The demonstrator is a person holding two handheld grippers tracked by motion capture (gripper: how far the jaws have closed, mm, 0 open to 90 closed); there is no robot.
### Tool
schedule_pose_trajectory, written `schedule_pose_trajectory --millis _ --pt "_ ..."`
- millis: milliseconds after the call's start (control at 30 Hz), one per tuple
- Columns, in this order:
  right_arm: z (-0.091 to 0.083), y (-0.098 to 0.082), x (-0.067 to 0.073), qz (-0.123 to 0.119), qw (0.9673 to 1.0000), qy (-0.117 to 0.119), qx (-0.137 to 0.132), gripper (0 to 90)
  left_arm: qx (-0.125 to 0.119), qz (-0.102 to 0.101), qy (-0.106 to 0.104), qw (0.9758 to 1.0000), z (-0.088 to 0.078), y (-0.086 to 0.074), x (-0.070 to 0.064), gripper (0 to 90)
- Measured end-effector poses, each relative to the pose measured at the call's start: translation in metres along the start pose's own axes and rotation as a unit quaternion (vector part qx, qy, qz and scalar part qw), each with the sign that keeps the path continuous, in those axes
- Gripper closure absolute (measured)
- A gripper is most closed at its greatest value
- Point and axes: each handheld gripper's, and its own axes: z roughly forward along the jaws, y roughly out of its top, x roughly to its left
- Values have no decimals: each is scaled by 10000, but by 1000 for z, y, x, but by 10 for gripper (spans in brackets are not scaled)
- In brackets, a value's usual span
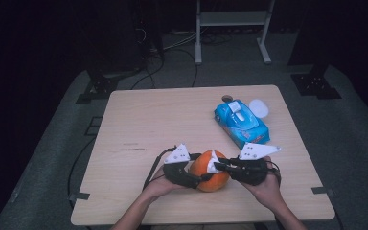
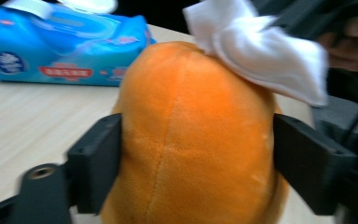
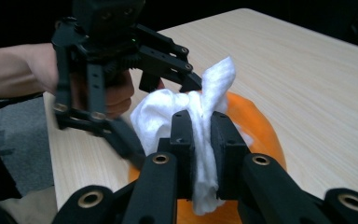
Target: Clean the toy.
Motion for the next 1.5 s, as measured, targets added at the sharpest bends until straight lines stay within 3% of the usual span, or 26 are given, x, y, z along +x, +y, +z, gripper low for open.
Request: schedule_pose_trajectory --millis 33,100,200,333,400,467,533,567,633,767,900,967,1067,1133,1167,1300,1367,1500 --pt "0 -2 -3 38 10000 33 2 796 -17 -25 -83 10000 0 -1 1 147" --pt "-1 -4 -7 139 9999 31 -21 795 -7 27 -48 10000 4 -5 1 121" --pt "-4 -4 -11 100 9999 -116 -19 790 80 136 -73 9998 7 -4 -4 162" --pt "-8 -9 -22 430 9990 -3 -88 789 89 238 -57 9997 4 -4 -4 178" --pt "-10 -9 -21 403 9992 -41 -71 791 132 120 117 9998 6 -3 -2 127" --pt "-10 -8 -18 344 9994 -16 -31 792 168 1 102 9998 10 -5 0 73" --pt "-9 -6 -11 215 9998 42 -35 792 192 76 15 9998 11 -9 -3 131" --pt "-7 -4 -5 29 10000 49 15 792 220 147 42 9996 11 -9 -4 173" --pt "-6 -1 2 -153 9998 -66 78 792 256 158 82 9995 8 -7 -4 222" --pt "-12 -2 -10 -76 9993 -356 86 793 194 44 124 9997 6 -7 -1 257" --pt "-18 -13 -25 311 9987 -400 89 796 95 -140 124 9998 6 -8 2 268" --pt "-18 -12 -21 237 9989 -388 60 797 85 -207 183 9996 7 -8 2 270" --pt "-13 -5 -6 12 9998 -176 46 796 11 -451 292 9986 7 -7 3 282" --pt "-9 -2 0 -184 9995 -250 111 796 4 -457 300 9985 6 -8 4 288" --pt "-9 -1 -1 -206 9992 -317 94 796 -2 -450 277 9986 6 -8 4 288" --pt "-15 -8 -18 74 9986 -510 77 795 46 -314 114 9994 8 -8 0 239" --pt "-17 -12 -23 232 9986 -465 64 794 51 -250 112 9996 9 -8 -2 223" --pt "-19 -11 -18 234 9988 -423 29 795 77 -121 208 9997 12 -8 -6 246"
